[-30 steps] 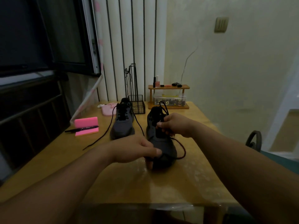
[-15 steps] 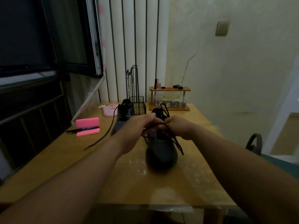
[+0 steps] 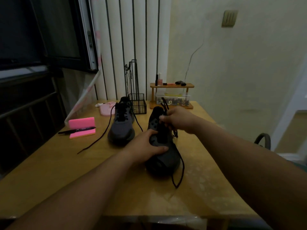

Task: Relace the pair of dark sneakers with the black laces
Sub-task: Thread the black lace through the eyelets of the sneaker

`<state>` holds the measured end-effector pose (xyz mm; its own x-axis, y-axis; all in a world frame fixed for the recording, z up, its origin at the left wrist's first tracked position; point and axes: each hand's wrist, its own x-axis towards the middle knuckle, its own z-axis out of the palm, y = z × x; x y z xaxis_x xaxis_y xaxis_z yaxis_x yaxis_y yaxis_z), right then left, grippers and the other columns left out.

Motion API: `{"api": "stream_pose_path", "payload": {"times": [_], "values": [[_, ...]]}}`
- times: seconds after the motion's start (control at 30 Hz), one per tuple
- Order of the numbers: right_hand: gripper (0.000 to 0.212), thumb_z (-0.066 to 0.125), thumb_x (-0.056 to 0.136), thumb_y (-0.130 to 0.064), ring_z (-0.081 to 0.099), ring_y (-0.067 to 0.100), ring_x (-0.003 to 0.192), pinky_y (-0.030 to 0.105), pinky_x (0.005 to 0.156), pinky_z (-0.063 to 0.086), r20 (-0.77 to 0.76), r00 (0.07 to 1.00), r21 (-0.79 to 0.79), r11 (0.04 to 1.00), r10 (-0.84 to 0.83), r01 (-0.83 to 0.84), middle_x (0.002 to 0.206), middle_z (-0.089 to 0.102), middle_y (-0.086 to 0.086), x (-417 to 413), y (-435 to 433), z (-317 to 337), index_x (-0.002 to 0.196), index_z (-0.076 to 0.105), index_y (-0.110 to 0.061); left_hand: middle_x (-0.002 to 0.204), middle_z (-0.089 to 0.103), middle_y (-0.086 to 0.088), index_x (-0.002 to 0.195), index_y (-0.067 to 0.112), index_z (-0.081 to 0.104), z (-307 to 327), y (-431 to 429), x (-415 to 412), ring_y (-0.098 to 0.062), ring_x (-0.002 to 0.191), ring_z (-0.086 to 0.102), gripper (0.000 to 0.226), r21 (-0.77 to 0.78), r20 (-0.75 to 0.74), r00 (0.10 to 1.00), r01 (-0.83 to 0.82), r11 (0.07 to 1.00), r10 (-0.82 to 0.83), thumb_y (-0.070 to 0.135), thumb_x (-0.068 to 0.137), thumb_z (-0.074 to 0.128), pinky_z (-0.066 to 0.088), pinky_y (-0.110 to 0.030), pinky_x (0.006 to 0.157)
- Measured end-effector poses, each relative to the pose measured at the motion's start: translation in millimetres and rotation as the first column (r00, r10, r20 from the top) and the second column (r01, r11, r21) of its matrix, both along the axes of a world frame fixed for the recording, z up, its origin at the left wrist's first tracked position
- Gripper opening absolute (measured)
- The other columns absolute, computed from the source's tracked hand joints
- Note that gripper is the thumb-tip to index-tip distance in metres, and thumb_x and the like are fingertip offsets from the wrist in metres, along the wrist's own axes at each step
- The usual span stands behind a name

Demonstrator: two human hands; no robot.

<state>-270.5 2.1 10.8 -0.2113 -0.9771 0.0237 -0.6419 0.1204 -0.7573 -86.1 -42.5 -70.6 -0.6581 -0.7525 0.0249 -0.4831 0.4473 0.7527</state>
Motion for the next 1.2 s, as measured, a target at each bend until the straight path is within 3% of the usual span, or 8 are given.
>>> {"api": "stream_pose_path", "payload": {"times": [0.27, 0.57, 0.67, 0.73, 0.8, 0.9, 1.07, 1.2], "values": [[0.020, 0.058, 0.106, -0.024, 0.062, 0.013, 0.071, 0.028, 0.064, 0.055, 0.048, 0.992, -0.198, 0.972, -0.115, 0.123, 0.091, 0.070, 0.007, -7, -37, 46, 0.103, 0.072, -0.010, 0.140, 0.059, 0.004, 0.149, 0.028, 0.044, 28, 3, -6, -0.015, 0.116, 0.061, 0.080, -0.016, 0.213, 0.977, 0.017, 1.000, -0.013, 0.049, 0.083, 0.083, 0.056, -0.028, 0.088], [0.021, 0.058, 0.106, -0.026, 0.067, 0.022, 0.082, 0.041, 0.079, 0.061, 0.082, 0.981, -0.227, 0.955, -0.174, 0.189, 0.101, 0.073, 0.010, 0, -55, 43, 0.101, 0.071, -0.011, 0.138, 0.059, 0.007, 0.150, 0.029, 0.045, 23, 3, -3, -0.012, 0.118, 0.059, 0.075, 0.001, 0.186, 0.982, 0.027, 1.000, -0.026, 0.050, 0.086, 0.080, 0.053, -0.027, 0.092], [0.024, 0.055, 0.108, -0.026, 0.060, 0.016, 0.074, 0.029, 0.067, 0.053, 0.155, 0.984, -0.205, 0.972, -0.082, 0.114, 0.094, 0.069, 0.008, -1, -46, 49, 0.105, 0.071, -0.009, 0.130, 0.051, 0.003, 0.143, 0.036, 0.056, 27, 1, -2, -0.019, 0.124, 0.051, 0.065, -0.154, 0.132, 0.989, -0.051, 0.987, 0.071, 0.073, 0.090, 0.060, 0.049, -0.041, 0.104], [0.024, 0.056, 0.107, -0.026, 0.059, 0.016, 0.073, 0.030, 0.069, 0.052, 0.168, 0.986, -0.207, 0.978, 0.000, 0.036, 0.091, 0.068, 0.006, -2, -38, 59, 0.107, 0.072, -0.008, 0.115, 0.050, 0.004, 0.131, 0.032, 0.065, 39, -2, -8, -0.021, 0.118, 0.053, 0.049, -0.280, -0.022, 0.990, -0.140, 0.950, 0.139, 0.067, 0.099, 0.050, 0.050, -0.045, 0.102], [0.024, 0.058, 0.106, -0.027, 0.059, 0.015, 0.073, 0.032, 0.073, 0.053, 0.136, 0.989, -0.194, 0.981, 0.055, -0.028, 0.091, 0.068, 0.005, -1, -31, 69, 0.107, 0.073, -0.008, 0.098, 0.061, 0.003, 0.111, 0.025, 0.069, 58, -6, -19, -0.018, 0.097, 0.063, 0.031, -0.189, -0.218, 0.971, -0.138, 0.972, 0.096, 0.049, 0.106, 0.051, 0.055, -0.038, 0.081], [0.025, 0.060, 0.105, -0.029, 0.057, 0.015, 0.073, 0.031, 0.070, 0.051, 0.053, 0.995, -0.205, 0.977, 0.080, -0.067, 0.088, 0.065, 0.005, 2, -25, 75, 0.106, 0.074, -0.009, 0.079, 0.061, 0.000, 0.093, 0.023, 0.068, 81, -11, -33, -0.015, 0.069, 0.057, 0.027, -0.084, -0.283, 0.957, -0.094, 0.992, 0.067, 0.037, 0.109, 0.051, 0.043, -0.031, 0.061], [0.032, 0.052, 0.105, -0.043, 0.047, 0.015, 0.064, 0.030, 0.061, 0.041, 0.385, 0.919, -0.066, 0.996, 0.080, -0.059, 0.075, 0.053, -0.001, -14, -6, 42, 0.108, 0.061, -0.012, 0.080, 0.066, -0.003, 0.097, 0.014, 0.072, 87, -20, -31, -0.016, 0.072, 0.058, 0.027, 0.064, -0.319, 0.944, -0.070, 0.995, 0.087, 0.028, 0.109, 0.053, 0.048, -0.031, 0.069], [0.019, 0.064, 0.101, -0.026, 0.052, 0.017, 0.071, 0.032, 0.064, 0.045, 0.153, 0.970, 0.123, 0.970, 0.190, -0.210, 0.085, 0.058, 0.005, -7, 16, -11, 0.108, 0.068, -0.008, 0.077, 0.069, -0.001, 0.101, 0.009, 0.074, 83, -25, -28, -0.015, 0.069, 0.062, 0.027, 0.116, -0.379, 0.923, -0.025, 0.993, 0.068, 0.027, 0.108, 0.055, 0.054, -0.033, 0.072]]}}
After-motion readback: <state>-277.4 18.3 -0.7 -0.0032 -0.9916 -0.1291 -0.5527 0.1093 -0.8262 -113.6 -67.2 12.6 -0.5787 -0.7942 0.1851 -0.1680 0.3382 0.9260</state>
